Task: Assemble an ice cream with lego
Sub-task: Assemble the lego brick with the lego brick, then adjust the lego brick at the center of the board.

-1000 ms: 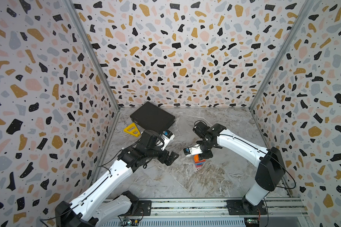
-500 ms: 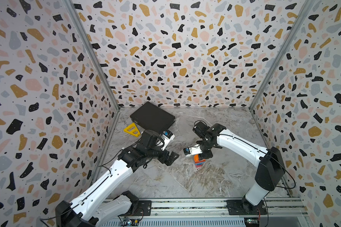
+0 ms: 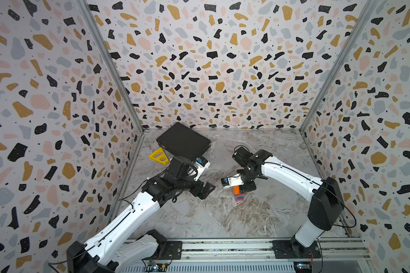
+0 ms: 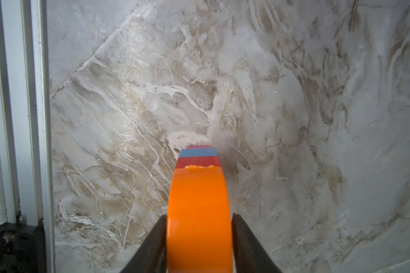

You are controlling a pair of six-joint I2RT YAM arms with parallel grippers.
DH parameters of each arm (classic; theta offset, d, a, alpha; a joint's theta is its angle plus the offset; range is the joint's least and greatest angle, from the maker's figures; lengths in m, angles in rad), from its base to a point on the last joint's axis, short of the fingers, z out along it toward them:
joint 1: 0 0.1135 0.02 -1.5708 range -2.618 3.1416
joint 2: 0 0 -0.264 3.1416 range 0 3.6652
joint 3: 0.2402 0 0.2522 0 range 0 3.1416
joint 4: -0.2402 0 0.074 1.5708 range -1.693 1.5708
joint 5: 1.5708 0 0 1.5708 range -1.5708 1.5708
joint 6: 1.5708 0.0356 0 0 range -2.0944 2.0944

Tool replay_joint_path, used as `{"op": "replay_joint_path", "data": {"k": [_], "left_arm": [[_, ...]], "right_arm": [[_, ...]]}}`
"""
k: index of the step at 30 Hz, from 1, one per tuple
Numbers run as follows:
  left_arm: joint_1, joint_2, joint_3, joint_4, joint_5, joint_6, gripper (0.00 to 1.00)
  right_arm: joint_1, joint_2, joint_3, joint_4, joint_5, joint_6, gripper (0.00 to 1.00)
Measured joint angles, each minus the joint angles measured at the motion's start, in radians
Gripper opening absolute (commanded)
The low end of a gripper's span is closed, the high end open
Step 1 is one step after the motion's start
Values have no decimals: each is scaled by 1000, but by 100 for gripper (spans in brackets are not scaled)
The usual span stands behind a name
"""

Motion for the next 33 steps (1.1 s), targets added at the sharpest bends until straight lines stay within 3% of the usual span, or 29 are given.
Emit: {"op": "replay_joint_path", "data": {"k": [10,12,16,23,28,33], "left_arm": [[0,-11,0,0,0,0,99],[0,-18,0,0,0,0,99],[0,-39,0,0,-3,0,100],[0,-67,0,0,-30,0,100],[0,-69,0,0,-46,0,100],[0,-69,0,1,-57,1,100]], "right_arm": [[-7,-139,18,2,3,63,55],[-8,-180,23,5,5,101,65],[-8,-289,-8,48,32,227,63],[53,-601,-334,237,184,606,62],[203,-833,-623,423,346,916,62],[340,-916,-837,624,518,1142,63]]}}
